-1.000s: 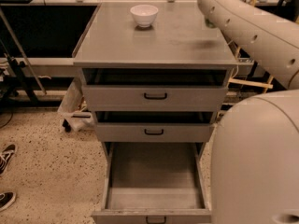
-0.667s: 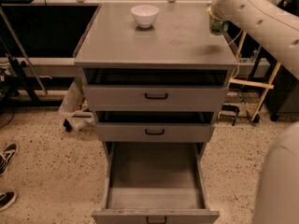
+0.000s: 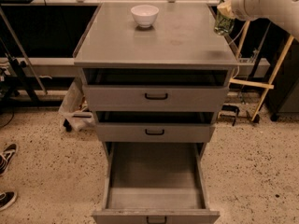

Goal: Pick green can from bottom drawer and place on counter

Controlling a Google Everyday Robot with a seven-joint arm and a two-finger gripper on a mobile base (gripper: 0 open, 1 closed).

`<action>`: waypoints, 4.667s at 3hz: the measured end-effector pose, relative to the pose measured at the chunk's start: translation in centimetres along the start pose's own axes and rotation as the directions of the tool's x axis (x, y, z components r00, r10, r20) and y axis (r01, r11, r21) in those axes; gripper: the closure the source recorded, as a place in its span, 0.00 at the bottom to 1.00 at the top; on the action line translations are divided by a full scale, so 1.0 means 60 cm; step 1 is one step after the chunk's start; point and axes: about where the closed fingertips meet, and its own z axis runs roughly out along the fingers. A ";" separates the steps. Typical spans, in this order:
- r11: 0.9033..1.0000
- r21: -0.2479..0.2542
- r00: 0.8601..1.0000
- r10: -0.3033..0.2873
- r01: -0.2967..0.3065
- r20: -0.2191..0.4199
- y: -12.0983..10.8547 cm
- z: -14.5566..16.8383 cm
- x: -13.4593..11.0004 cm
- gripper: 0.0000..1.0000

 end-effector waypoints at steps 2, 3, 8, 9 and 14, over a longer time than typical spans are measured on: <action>0.997 -0.083 1.000 0.002 -0.001 0.004 0.049 0.040 0.009 1.00; 0.983 -0.186 1.000 -0.005 0.007 0.016 0.108 0.087 0.016 1.00; 0.981 -0.194 1.000 -0.009 0.012 0.014 0.112 0.089 0.020 0.12; 0.981 -0.195 1.000 -0.010 0.012 0.014 0.112 0.090 0.020 0.00; 0.941 0.306 0.990 -0.131 0.141 -0.054 -0.064 -0.441 -0.022 0.00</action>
Offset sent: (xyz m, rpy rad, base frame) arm 0.0317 0.0446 -0.0808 0.0302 0.1652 0.1574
